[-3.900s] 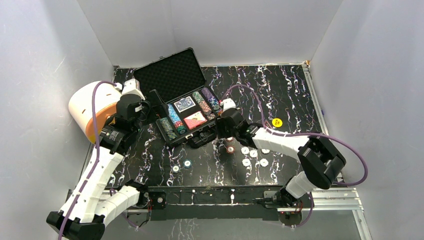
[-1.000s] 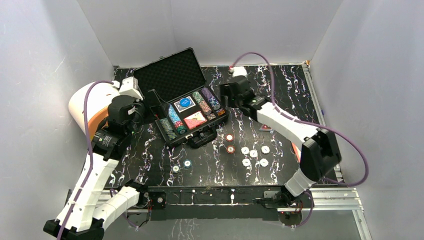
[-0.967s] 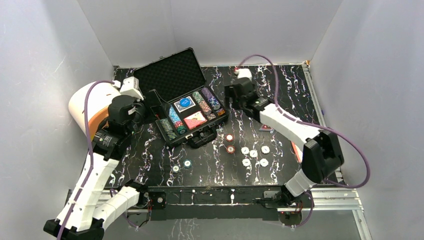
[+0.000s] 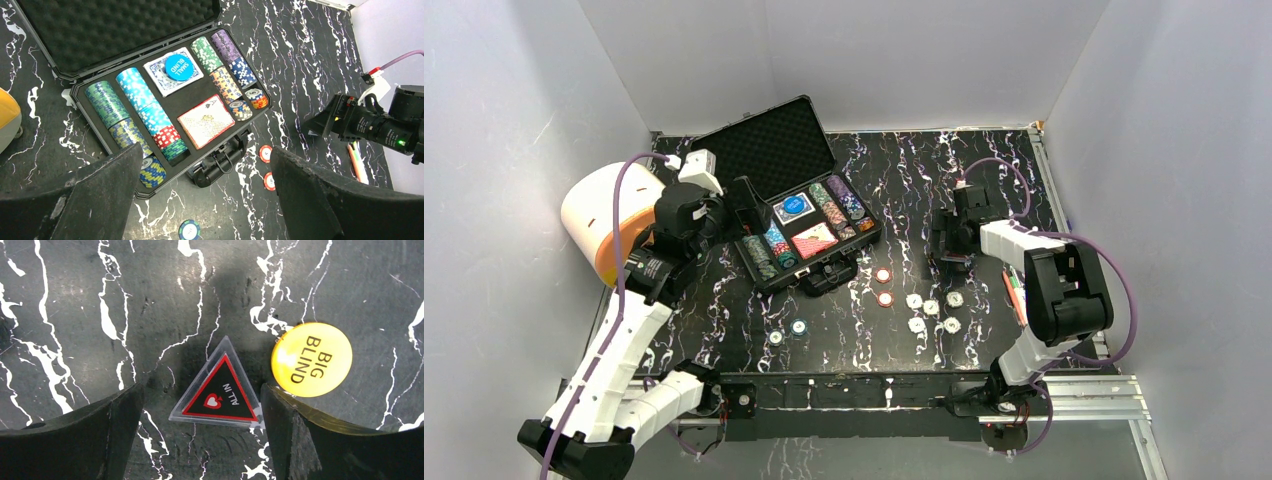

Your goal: Pack up texas hold em set

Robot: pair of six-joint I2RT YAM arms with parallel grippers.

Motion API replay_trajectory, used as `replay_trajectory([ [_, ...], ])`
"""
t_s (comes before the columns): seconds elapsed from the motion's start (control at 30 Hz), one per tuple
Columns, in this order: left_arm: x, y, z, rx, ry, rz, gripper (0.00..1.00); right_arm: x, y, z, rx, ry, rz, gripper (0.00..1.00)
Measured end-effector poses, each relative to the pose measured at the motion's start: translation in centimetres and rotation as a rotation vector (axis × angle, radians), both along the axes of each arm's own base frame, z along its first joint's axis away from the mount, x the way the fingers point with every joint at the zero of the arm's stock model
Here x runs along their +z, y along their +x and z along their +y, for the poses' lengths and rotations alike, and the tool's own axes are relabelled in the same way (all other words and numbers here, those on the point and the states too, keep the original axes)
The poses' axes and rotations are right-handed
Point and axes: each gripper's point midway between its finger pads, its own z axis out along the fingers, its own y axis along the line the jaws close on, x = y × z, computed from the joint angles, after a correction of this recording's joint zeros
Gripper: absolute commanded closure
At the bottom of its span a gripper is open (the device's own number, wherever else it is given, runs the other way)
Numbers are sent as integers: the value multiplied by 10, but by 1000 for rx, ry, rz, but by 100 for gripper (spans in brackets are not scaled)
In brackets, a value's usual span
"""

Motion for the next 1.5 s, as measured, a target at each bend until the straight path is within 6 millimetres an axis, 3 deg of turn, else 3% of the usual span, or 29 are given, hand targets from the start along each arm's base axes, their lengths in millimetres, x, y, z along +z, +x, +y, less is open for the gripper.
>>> replay_trajectory([
  [0.27,0,1,1,7,4,-1,2,0,-2,7,40,6,15,11],
  [0.77,0,2,5,25,11,-4,2,-3,-7,7,45,-51,53,38],
  [1.1,-1,1,6,31,15,-1,2,4,-19,18,45,-40,82,38],
  [1.23,1,0,9,43,17,-8,2,37,-23,59,129,-22,21,38],
  [1.37,9,0,15,72,24,-25,2,89,-17,129,248,46,-113,38],
  [1.5,28,-2,25,119,25,-73,2,133,-25,195,347,126,-209,38],
])
